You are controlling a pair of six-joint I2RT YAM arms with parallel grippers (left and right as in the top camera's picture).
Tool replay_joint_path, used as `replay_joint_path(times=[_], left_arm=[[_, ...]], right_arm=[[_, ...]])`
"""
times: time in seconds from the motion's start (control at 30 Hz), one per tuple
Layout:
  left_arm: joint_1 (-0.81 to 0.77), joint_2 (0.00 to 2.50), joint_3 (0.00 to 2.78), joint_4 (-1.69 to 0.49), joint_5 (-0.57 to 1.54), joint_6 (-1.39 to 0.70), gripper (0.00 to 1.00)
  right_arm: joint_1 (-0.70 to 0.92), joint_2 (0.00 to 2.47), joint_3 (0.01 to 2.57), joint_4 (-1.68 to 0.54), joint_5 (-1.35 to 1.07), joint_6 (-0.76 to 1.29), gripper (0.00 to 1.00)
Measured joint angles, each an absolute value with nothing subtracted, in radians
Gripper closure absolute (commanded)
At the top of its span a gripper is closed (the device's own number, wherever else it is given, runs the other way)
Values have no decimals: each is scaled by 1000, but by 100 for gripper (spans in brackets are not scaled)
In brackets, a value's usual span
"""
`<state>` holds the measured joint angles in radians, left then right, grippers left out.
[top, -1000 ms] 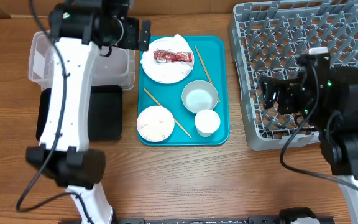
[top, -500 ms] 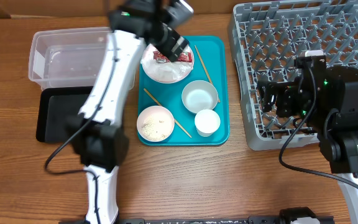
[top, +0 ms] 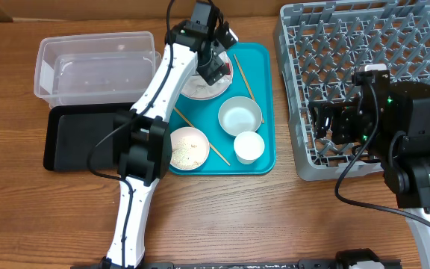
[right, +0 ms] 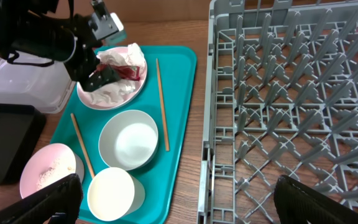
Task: Sort waste into correct bins and load items into the dishwasher
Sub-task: 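Reach the left gripper to the white plate and grasp the wrapper and tissue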
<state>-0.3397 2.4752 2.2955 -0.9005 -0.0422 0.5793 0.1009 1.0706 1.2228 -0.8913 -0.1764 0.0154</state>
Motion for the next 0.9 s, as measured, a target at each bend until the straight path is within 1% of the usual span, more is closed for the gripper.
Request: replay_joint_path(times=[0.43, 0.47, 0.5, 0.57, 0.6, 0.63, 0.7, 0.73, 0.77, 0.9], left_arm=[[-339, 2562, 2296, -901, -36, 555, 0], [-339, 2562, 2296, -900, -36, 546, 2], [-339, 2563, 2297, -900, -35, 530, 7], [-339, 2563, 2297, -906, -33, 501, 31], [-339, 2564, 2297, -911, -33, 490, 51], [-339, 2567, 2297, -918, -30, 477, 63], [-339, 2570, 2297, -928, -23, 456, 82], [-339, 2571, 2297, -930, -22, 439, 90], [-340, 2572, 2297, -931, -23, 421, 96], [-340, 2573, 2297, -938, -38, 354, 96]], right_arm=[[101, 1073, 1223, -892, -177, 15, 0], [101, 1075, 1223, -893, -176, 15, 0], [101, 1078, 1223, -893, -177, 15, 0], [101, 1090, 1223, -893, -176, 16, 0], [101, 1096, 1223, -894, -176, 19, 0], [101, 1103, 1223, -894, -176, 19, 0], [101, 1118, 1223, -894, -176, 22, 0], [101, 1124, 1223, -894, -176, 22, 0], [101, 1129, 1223, -894, -176, 23, 0], [101, 1140, 1223, -891, -176, 23, 0]])
